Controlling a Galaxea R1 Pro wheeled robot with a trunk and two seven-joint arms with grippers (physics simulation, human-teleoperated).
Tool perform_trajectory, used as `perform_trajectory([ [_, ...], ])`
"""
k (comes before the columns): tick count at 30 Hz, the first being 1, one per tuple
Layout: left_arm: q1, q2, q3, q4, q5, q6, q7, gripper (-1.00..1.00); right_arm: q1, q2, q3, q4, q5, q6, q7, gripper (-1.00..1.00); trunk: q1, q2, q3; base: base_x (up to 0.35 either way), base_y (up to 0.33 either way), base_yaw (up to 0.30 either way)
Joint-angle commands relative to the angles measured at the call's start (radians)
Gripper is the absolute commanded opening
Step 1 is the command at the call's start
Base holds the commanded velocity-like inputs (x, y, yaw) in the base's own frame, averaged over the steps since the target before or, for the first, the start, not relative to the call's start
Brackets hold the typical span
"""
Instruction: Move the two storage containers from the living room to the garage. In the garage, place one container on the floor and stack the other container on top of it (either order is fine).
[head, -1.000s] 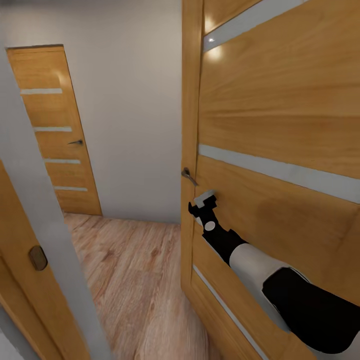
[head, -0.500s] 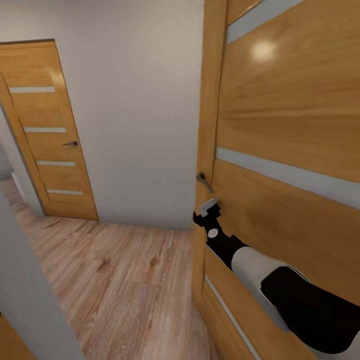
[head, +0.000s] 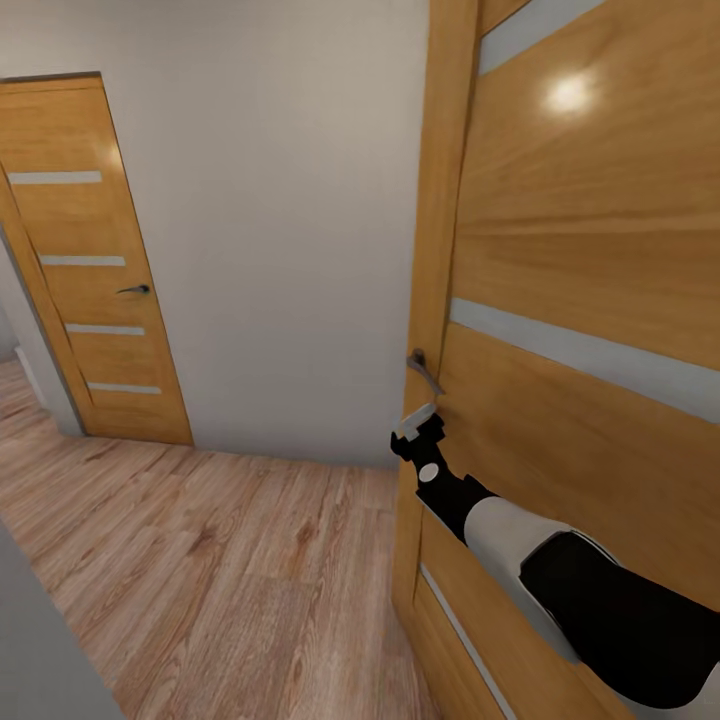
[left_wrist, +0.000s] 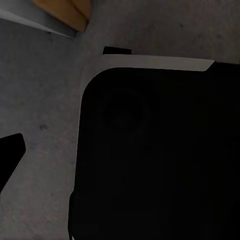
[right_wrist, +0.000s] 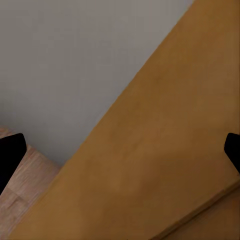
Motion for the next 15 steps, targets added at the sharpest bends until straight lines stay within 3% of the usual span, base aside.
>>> perform_trajectory([
  [1,0.0,0.0,0.0,-0.001,0.009,-0.001,0.0,1.0,-0.001,0.001,-0.029,0.004,0.004,-0.003,-0.008,1.0,0.0,0.0,-0.001,0.01,0.0,0.0],
  [15,0.0,0.0,0.0,-0.001,0.009,-0.001,0.0,1.0,-0.001,0.001,-0.03,0.009,-0.003,-0.001,-0.003,1.0,0.0,0.0,-0.001,0.002,0.0,0.0],
])
